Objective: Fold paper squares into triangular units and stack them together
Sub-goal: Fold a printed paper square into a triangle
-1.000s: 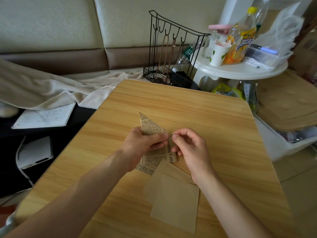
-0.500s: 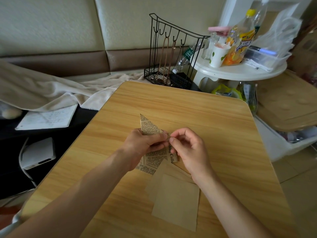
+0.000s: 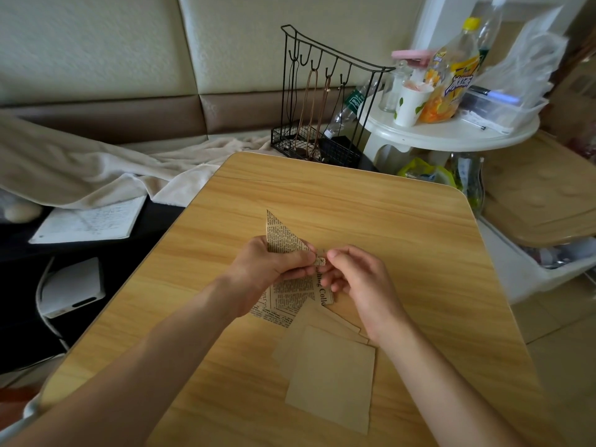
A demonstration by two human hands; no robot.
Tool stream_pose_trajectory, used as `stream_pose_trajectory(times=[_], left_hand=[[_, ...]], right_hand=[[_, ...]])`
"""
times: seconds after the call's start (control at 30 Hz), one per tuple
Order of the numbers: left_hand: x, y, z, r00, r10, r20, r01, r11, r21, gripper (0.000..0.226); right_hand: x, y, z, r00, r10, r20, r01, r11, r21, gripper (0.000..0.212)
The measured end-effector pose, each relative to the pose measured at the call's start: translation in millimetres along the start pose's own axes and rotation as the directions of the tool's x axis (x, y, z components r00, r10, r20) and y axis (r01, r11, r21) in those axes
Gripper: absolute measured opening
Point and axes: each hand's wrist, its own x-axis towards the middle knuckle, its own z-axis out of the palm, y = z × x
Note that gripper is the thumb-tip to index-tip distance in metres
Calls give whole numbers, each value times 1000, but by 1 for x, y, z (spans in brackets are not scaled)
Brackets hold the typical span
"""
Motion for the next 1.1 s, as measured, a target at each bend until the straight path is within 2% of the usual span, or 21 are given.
stream_pose_trajectory(times=[0.2, 0.4, 0.53, 0.63, 0.83, 1.1], left_hand=[[-1, 1, 0, 997, 38, 62, -40, 998, 42, 12], [2, -2, -3, 998, 28, 48, -30, 998, 49, 17], [2, 0, -5, 998, -25, 56, 23, 999, 40, 40], [3, 1, -5, 996, -74, 45, 76, 996, -37, 50], [4, -2, -6, 994, -103, 35, 106, 991, -76, 37], [4, -6, -6, 996, -76, 39, 79, 994, -80, 40]], right_hand=[[1, -4, -6, 993, 60, 102, -56, 998, -33, 17], [1, -3, -6, 991, 45, 123, -35, 996, -76, 12], [2, -2, -6, 992, 30, 122, -17, 994, -109, 8], [3, 0, -7, 992, 10, 129, 7, 991, -135, 12], [5, 3, -7, 994, 18, 109, -1, 988, -153, 16], [4, 3, -8, 995, 39, 89, -29, 994, -110, 11]])
